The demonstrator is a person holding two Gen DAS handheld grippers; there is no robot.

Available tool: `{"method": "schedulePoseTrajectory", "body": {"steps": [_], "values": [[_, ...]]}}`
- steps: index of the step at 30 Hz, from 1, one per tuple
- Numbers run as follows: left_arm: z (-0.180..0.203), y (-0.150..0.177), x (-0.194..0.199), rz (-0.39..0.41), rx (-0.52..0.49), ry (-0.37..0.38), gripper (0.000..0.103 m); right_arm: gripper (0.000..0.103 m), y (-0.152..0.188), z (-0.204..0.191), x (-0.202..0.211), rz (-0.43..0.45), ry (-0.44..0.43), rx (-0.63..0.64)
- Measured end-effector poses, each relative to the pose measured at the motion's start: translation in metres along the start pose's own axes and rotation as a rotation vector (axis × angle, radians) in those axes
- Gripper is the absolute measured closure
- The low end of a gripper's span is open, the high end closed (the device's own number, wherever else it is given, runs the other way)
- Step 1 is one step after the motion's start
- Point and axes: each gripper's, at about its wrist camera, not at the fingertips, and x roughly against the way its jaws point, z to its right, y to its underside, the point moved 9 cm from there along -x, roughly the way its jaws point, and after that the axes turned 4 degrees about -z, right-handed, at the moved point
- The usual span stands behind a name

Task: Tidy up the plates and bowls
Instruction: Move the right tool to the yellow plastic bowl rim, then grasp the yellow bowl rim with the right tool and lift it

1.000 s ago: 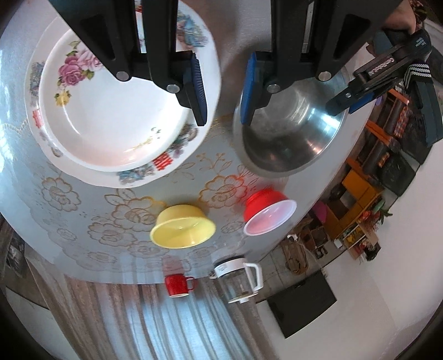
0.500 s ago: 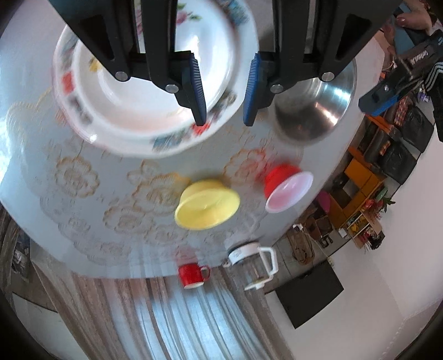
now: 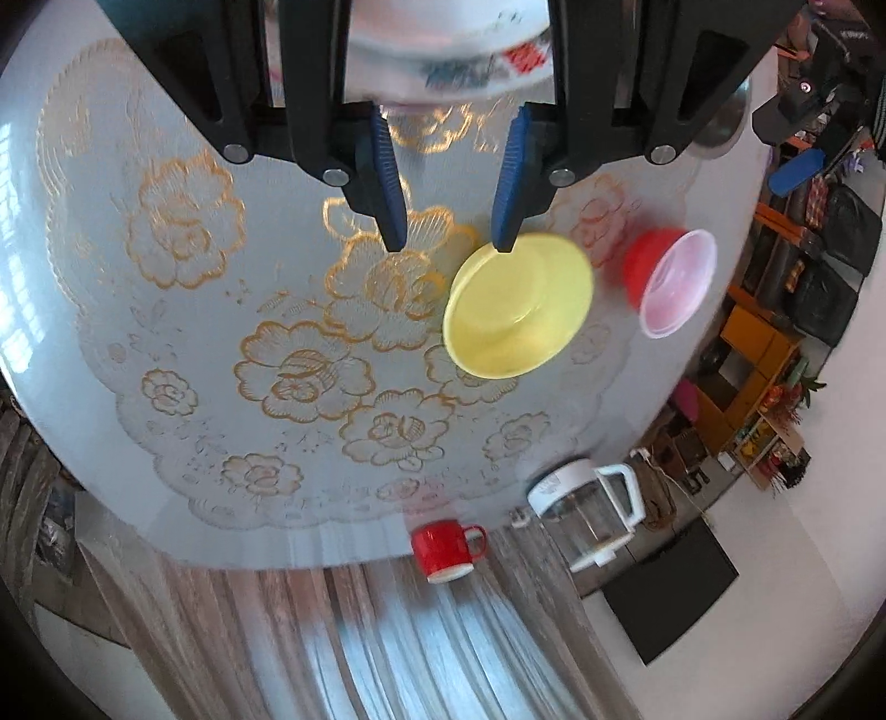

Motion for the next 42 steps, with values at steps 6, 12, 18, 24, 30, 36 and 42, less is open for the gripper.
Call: {"method": "schedulePoseTrajectory", "body": {"steps": [6,12,18,24,30,36,42], "values": [[0.005,-0.023,-0.032,-0.031,0.031,0.018,0.008,0.072,-0.017,0.008,-0.044,-0.085,-0.037,-0.073],[0.003,-0.035,-0.056,-0.060,0.020,-0.002,0.009,0.072,-0.027,0.010,-0.081,-0.141,-0.023,-0.099],[0.001,-0.039,-0.077,-0.090,0.043,0.006,0.016,0.083,-0.031,0.004,-0.096,-0.155,-0.034,-0.069],[0.005,-0.041,-0.098,-0.122,0.046,0.000,0.027,0.093,-0.029,0.001,-0.096,-0.156,-0.024,-0.031],[0.014,-0.046,-0.113,-0.133,0.035,0.010,0.035,0.093,-0.023,0.008,-0.092,-0.164,-0.019,-0.026],[0.019,-0.048,-0.129,-0.160,0.020,0.000,0.052,0.093,-0.021,0.010,-0.090,-0.164,-0.013,-0.027],[0.020,-0.044,-0.139,-0.189,0.015,-0.003,0.074,0.092,-0.019,0.013,-0.087,-0.161,-0.012,-0.025]]}}
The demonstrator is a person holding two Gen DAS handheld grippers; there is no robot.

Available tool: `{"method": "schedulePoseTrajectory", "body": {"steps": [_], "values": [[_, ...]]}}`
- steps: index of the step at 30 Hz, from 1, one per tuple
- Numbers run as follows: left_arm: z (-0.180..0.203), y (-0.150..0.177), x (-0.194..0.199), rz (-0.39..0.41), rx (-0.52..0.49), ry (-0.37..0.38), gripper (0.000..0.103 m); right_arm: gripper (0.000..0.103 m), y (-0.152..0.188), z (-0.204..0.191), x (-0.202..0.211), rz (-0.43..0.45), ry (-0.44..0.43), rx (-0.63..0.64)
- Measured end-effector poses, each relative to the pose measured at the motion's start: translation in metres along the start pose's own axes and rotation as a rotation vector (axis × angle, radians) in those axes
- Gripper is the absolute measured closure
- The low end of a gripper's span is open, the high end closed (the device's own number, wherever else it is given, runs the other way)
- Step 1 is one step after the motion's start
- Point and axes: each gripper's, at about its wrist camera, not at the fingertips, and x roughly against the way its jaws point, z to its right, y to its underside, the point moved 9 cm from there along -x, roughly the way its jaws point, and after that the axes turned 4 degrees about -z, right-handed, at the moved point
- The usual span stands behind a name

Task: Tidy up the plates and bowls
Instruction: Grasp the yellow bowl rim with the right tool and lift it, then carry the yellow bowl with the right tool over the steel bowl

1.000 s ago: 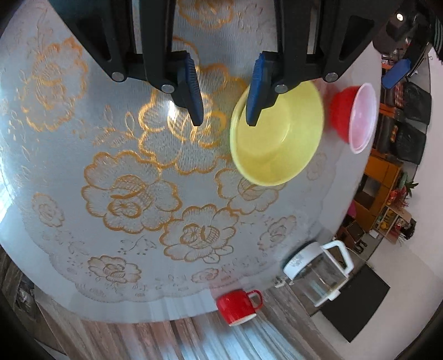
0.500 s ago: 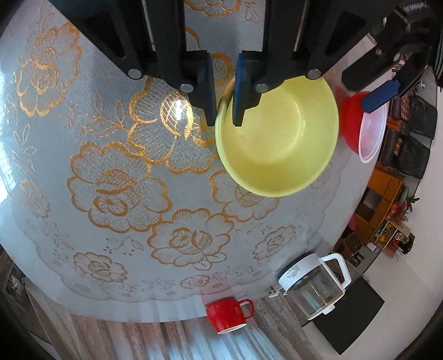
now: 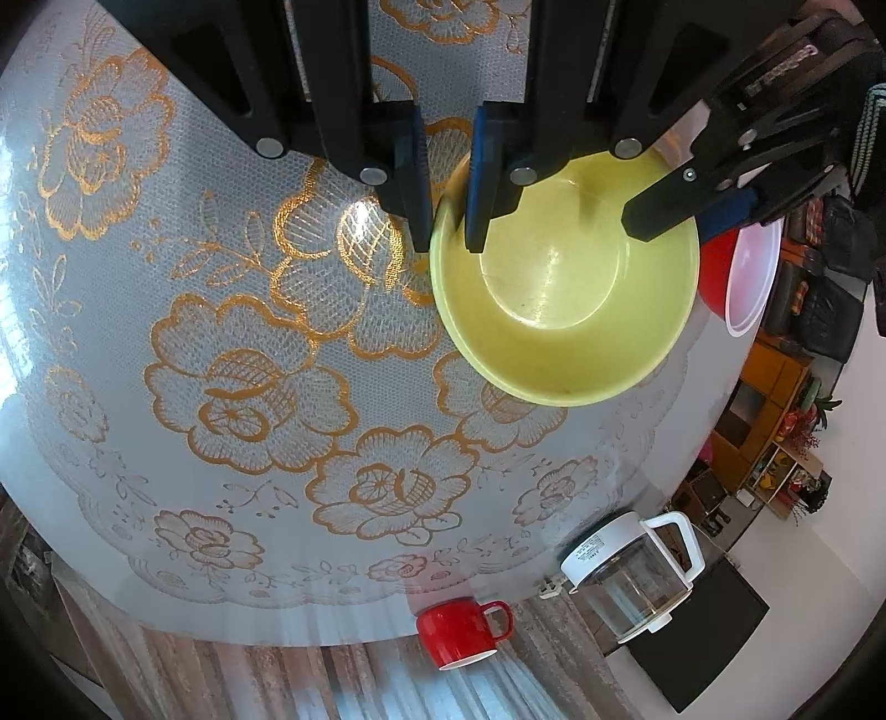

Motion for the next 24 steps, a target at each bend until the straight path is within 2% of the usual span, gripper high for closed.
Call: {"method": "schedulePoseTrajectory", "body": {"steps": [4,24], "values": [[0.003,0.003,-0.001,-0.005,-0.024,-0.004,0.083,0.092,-0.001,-0.004,-0.001,0.002,-0.006,-0.007],[0.014,0.029,0.039,0.055,-0.050,0.003,0.083,0.093,0.020,-0.016,0.031,0.047,-0.030,-0.022]]}}
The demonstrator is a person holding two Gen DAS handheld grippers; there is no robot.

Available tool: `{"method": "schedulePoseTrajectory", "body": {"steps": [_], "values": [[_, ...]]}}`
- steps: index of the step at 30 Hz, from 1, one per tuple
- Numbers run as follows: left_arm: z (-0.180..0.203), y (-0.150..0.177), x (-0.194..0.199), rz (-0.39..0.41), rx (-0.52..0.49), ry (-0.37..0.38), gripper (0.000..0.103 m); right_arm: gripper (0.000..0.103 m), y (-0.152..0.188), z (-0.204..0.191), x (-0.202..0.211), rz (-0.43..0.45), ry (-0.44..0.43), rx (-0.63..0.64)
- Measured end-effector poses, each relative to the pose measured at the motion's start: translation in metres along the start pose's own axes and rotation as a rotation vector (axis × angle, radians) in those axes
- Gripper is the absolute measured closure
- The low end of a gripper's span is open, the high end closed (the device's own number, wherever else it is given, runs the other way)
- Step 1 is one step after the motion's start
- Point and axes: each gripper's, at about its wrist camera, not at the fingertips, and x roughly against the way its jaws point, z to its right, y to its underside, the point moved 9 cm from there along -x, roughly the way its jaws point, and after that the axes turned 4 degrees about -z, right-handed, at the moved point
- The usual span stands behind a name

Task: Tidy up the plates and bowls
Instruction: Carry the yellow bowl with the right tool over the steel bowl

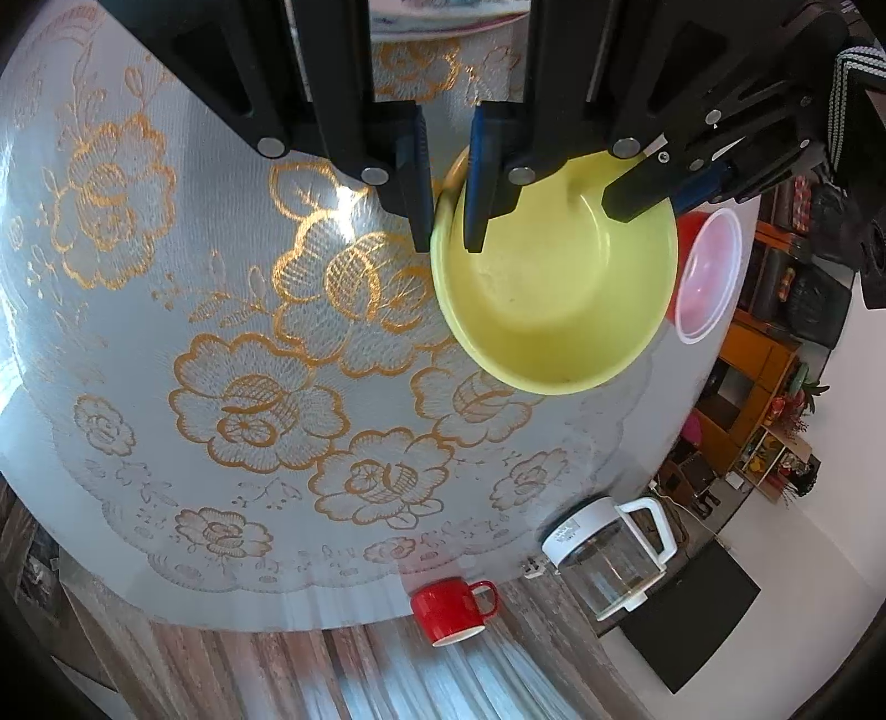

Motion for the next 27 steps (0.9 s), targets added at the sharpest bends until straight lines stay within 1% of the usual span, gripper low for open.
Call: {"method": "schedulePoseTrajectory", "body": {"steps": [5,20,27], "values": [[0.002,0.011,0.017,0.037,-0.014,-0.014,0.083,0.093,0.011,-0.006,0.013,0.025,-0.023,-0.008],[0.007,0.048,0.068,0.136,-0.020,-0.011,0.083,0.093,0.045,-0.032,0.054,0.105,-0.073,0.008],[0.005,0.067,0.080,0.155,-0.015,-0.007,0.083,0.093,0.060,-0.039,0.062,0.121,-0.083,0.015]]}}
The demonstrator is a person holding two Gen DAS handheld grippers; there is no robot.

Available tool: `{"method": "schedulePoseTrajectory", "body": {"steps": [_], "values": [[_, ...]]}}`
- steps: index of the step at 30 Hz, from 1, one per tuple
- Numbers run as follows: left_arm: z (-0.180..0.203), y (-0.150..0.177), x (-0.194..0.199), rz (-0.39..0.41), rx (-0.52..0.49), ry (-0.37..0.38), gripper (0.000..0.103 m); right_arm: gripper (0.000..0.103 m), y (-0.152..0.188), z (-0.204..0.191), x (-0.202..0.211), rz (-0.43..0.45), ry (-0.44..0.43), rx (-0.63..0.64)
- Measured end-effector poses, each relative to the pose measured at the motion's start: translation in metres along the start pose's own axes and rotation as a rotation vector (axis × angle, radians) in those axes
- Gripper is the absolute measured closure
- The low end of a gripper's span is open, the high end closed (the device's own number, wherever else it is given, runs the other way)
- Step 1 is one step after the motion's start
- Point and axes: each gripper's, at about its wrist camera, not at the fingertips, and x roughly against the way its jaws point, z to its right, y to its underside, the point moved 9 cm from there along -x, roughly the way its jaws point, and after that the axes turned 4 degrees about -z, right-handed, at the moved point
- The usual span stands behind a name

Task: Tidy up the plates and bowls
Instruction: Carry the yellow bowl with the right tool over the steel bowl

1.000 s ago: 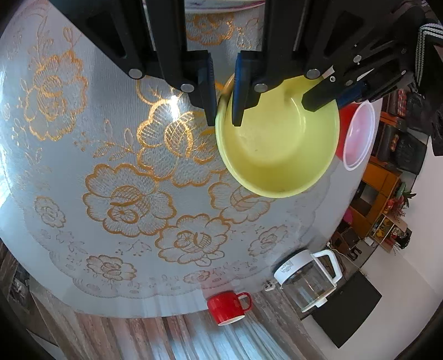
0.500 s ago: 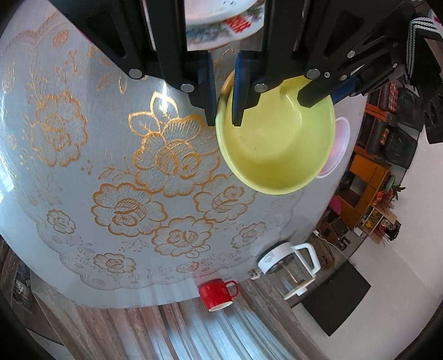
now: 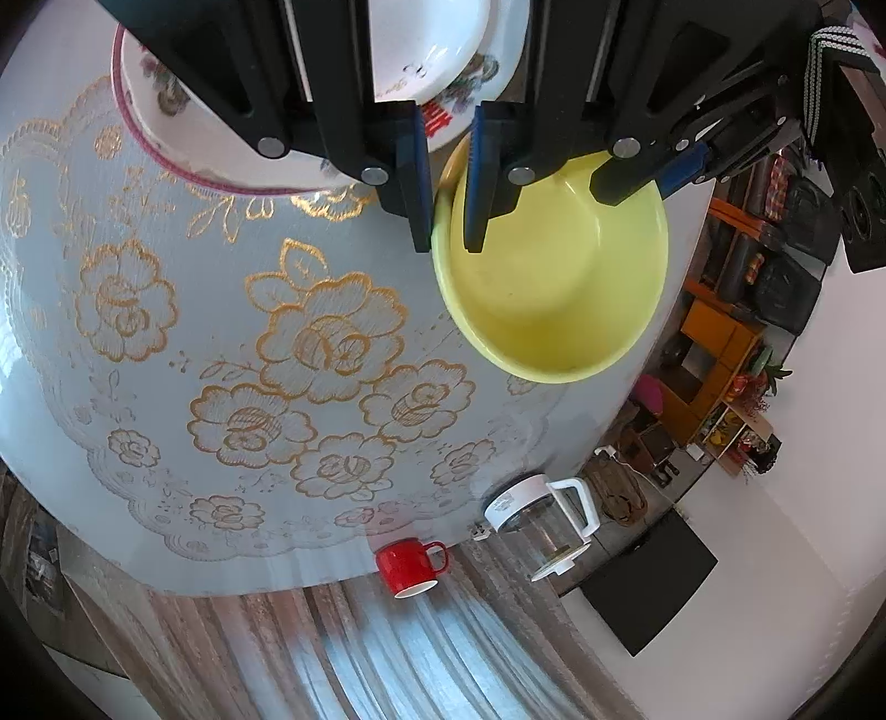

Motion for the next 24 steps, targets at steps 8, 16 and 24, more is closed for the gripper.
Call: {"method": "schedulePoseTrajectory", "body": {"steps": [8,16,24], "values": [[-0.004,0.014,0.017,0.031,0.012,0.003,0.083,0.093,0.018,-0.009,0.006,-0.002,-0.026,0.003],[-0.015,0.037,0.027,0.028,0.061,0.025,0.083,0.093,0.038,-0.025,0.016,0.012,-0.056,0.023],[-0.024,0.068,0.039,0.029,0.121,0.072,0.082,0.093,0.064,-0.041,0.030,0.043,-0.076,0.052]]}}
